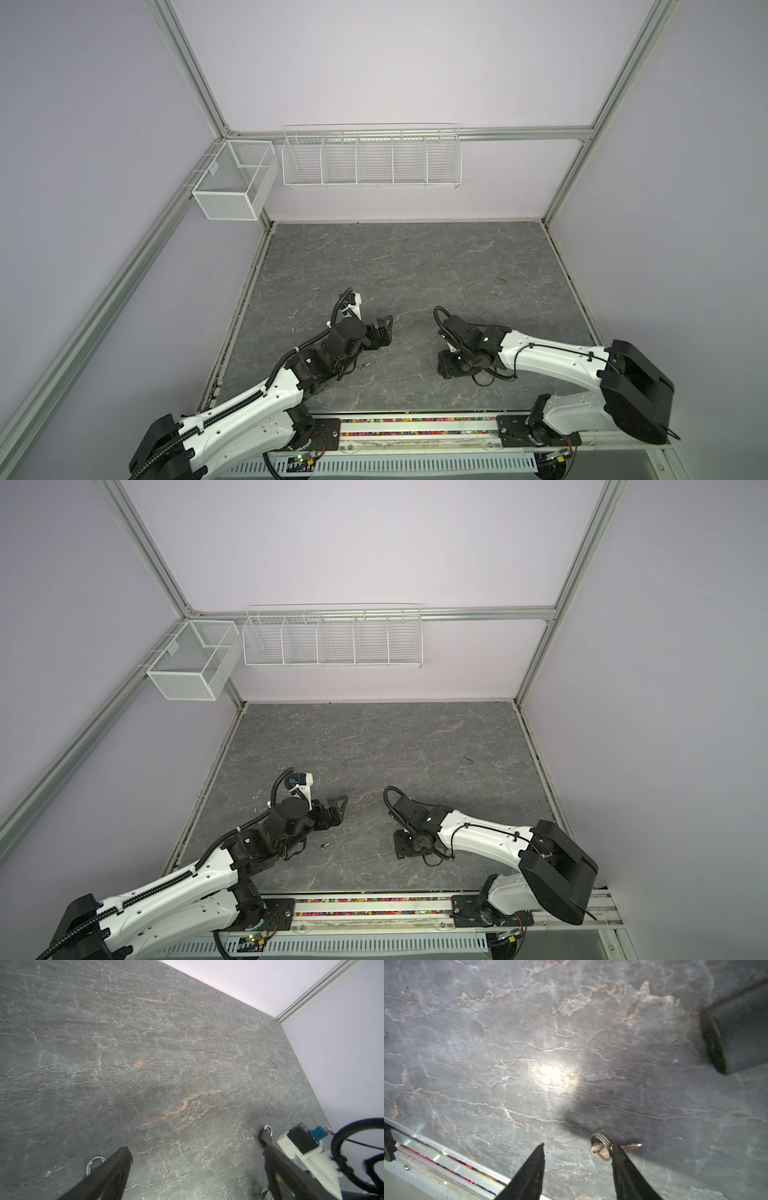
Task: Unlock with the key
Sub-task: 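Lower the right gripper onto the silver key ring and close on it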
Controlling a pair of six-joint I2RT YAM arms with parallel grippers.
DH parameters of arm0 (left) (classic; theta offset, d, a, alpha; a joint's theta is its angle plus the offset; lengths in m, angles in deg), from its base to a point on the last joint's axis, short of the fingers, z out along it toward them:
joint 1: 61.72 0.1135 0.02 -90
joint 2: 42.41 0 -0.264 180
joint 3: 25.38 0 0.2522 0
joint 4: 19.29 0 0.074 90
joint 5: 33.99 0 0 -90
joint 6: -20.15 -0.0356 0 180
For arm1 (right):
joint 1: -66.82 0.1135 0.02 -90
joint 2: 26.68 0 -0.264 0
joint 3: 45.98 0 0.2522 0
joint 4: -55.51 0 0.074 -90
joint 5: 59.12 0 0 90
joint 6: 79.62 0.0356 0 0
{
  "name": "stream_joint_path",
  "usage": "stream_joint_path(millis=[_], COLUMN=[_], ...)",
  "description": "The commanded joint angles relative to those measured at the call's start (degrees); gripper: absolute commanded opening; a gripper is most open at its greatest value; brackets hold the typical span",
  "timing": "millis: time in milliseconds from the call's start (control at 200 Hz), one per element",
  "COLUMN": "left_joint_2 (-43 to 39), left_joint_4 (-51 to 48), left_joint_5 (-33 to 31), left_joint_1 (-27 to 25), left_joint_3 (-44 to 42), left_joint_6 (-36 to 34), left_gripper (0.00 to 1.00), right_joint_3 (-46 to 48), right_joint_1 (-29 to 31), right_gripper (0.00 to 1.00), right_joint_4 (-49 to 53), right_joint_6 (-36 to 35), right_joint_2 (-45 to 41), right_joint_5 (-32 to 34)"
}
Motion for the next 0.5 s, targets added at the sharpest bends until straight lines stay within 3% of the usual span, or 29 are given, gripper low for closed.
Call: stream_joint_path(millis=[0, 495], left_joint_2=[-0.8, 2.8], left_joint_4=[-0.7, 2.6], left_joint_5=[-1.4, 1.4], left_joint_1=[-0.2, -0.2], left_joint_3=[-0.9, -0.6], left_joint_6=[0.2, 1.6], left_gripper=[0.99, 0.99], right_joint_3=[-1.7, -1.7], right_joint_1=[0.6, 0.8], right_gripper=[0.52, 0.51], right_joint_4=[0.6, 4.2], right_joint_6=[-0.7, -5.7], right_joint_2=[0.7, 0.2], right_joint_5=[0.8, 1.9])
